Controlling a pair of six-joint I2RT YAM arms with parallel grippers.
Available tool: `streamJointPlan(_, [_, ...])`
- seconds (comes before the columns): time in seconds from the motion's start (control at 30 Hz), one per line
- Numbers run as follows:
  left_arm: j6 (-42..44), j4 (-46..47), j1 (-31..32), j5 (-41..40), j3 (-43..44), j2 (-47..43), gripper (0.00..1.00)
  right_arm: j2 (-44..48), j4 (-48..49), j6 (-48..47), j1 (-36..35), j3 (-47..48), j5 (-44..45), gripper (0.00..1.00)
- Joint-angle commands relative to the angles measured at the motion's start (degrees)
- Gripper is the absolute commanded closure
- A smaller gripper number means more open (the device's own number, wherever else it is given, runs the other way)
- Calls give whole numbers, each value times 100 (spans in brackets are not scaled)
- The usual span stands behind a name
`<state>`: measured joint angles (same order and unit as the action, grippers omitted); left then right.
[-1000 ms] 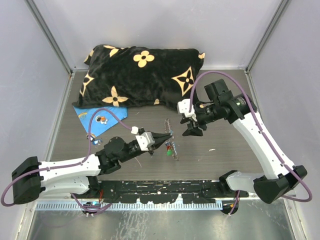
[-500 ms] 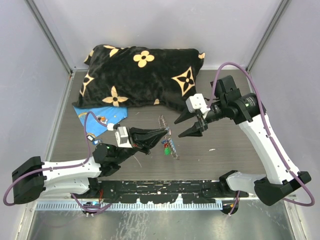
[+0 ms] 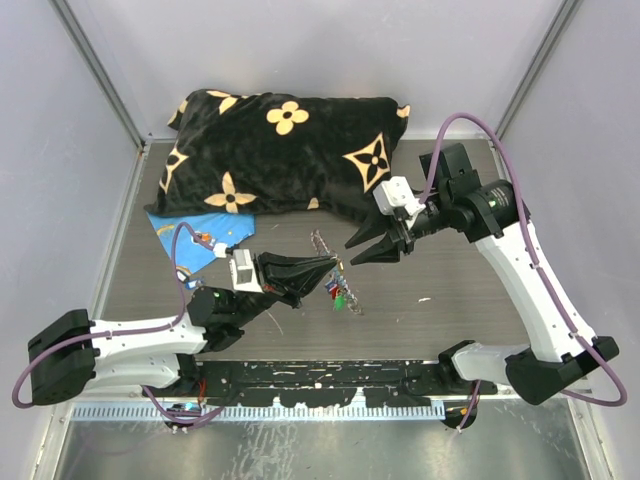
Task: Remove the keys from the keyring
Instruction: Remove the key from the keyring.
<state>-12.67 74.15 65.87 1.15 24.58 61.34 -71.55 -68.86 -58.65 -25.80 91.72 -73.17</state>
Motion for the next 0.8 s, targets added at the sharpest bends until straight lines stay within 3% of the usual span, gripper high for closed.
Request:
streamJointPlan(0.0, [-53, 696, -29, 43, 376, -18, 100, -26, 276, 186, -52, 94, -143, 62])
streamJointPlan(0.6, [-54, 641, -29, 18, 432, 8, 100, -17, 566, 347, -328, -165, 139, 76])
streamJointPlan(0.77, [-44, 629, -24, -7, 409, -33, 100, 2, 574, 338, -345, -158, 209, 91])
